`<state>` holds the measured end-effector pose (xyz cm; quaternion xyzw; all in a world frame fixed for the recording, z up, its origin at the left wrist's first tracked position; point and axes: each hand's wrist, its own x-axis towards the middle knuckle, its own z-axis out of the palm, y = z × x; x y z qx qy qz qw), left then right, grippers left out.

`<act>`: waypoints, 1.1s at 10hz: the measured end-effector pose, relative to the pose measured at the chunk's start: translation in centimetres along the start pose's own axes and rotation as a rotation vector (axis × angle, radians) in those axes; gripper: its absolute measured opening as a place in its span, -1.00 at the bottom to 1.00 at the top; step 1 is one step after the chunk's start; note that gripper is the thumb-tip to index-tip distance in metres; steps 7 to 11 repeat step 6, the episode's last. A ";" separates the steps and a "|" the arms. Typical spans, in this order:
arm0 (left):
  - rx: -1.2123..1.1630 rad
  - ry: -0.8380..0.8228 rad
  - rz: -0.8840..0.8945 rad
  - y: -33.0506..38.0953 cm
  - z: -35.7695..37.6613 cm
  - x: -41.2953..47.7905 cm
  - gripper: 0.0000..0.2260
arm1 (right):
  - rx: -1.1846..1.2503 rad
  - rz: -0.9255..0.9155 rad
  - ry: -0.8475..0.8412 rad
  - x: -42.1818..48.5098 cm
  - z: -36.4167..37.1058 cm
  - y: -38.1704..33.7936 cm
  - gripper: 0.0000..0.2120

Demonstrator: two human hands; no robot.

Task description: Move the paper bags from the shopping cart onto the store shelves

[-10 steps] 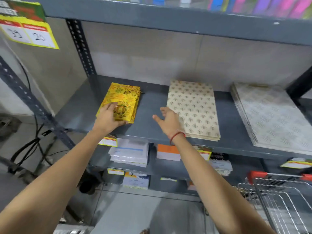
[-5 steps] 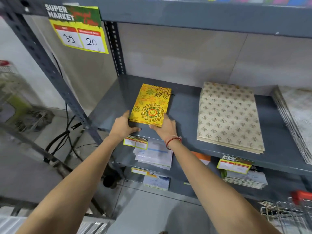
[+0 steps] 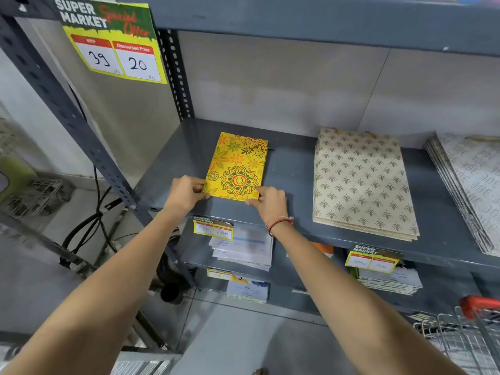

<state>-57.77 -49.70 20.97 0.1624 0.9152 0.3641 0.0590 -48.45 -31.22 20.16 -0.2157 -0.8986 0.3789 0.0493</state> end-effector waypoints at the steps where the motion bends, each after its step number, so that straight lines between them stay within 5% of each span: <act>1: 0.032 -0.021 -0.012 0.0 -0.2 0.3 -0.68 | -0.014 -0.004 -0.013 0.1 0.0 0.0 -0.52; 4: 0.093 -0.067 -0.026 0.2 -0.4 0.1 -0.68 | -0.051 -0.013 -0.039 -0.7 -0.6 -0.5 -0.76; 5: 0.177 -0.081 0.012 0.8 -0.2 -0.7 -0.61 | -0.017 -0.068 -0.058 -1.2 -1.2 -0.4 -0.49; 11: 0.253 -0.005 0.039 1.7 -0.4 -1.4 -0.57 | -0.054 -0.161 0.017 -1.8 -2.2 -0.2 -0.55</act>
